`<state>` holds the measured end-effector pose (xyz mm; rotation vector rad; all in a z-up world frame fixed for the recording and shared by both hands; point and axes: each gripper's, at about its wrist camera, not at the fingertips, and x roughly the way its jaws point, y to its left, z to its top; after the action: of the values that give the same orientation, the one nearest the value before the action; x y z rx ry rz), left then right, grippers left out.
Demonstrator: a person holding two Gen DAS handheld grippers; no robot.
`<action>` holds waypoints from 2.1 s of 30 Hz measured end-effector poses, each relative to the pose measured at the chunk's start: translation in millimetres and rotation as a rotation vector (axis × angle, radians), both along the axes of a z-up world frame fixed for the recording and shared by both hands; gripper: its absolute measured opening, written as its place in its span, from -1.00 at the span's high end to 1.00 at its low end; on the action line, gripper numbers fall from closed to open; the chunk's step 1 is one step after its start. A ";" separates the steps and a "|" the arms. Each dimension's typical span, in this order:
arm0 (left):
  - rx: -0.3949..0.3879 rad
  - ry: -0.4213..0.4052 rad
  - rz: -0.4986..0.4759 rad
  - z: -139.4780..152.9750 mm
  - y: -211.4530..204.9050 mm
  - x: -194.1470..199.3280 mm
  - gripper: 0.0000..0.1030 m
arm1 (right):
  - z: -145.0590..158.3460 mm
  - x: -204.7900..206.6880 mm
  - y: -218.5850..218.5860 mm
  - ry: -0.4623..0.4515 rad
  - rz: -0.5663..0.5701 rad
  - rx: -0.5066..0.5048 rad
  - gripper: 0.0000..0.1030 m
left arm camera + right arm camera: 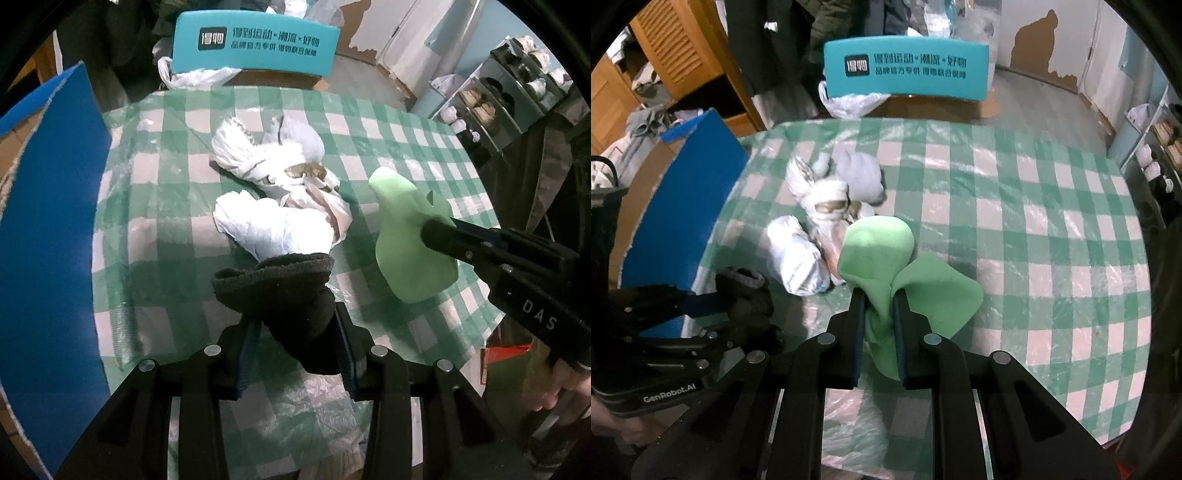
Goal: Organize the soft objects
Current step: 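Grasp the black glove with the left tool while the right tool grasps the green cloth, then carry the black glove and green cloth into the box and open both tools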
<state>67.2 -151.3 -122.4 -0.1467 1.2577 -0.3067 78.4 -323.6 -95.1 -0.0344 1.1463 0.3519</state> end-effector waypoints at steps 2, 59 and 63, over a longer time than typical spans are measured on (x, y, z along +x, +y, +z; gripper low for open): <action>-0.001 -0.008 0.002 4.8 1.8 -1.7 0.24 | 6.7 -1.3 0.7 -0.013 0.002 0.007 0.72; 0.014 -0.230 0.202 104.6 134.7 -33.1 0.24 | 129.9 -1.9 147.2 -0.206 0.210 0.122 0.72; 0.012 -0.233 0.233 106.9 152.9 -35.2 0.24 | 134.0 -3.8 169.2 -0.209 0.248 0.120 0.72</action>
<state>32.0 1.6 -15.5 -0.2381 0.9997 -0.1102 74.6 -154.3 38.8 -0.1063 0.9134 0.6221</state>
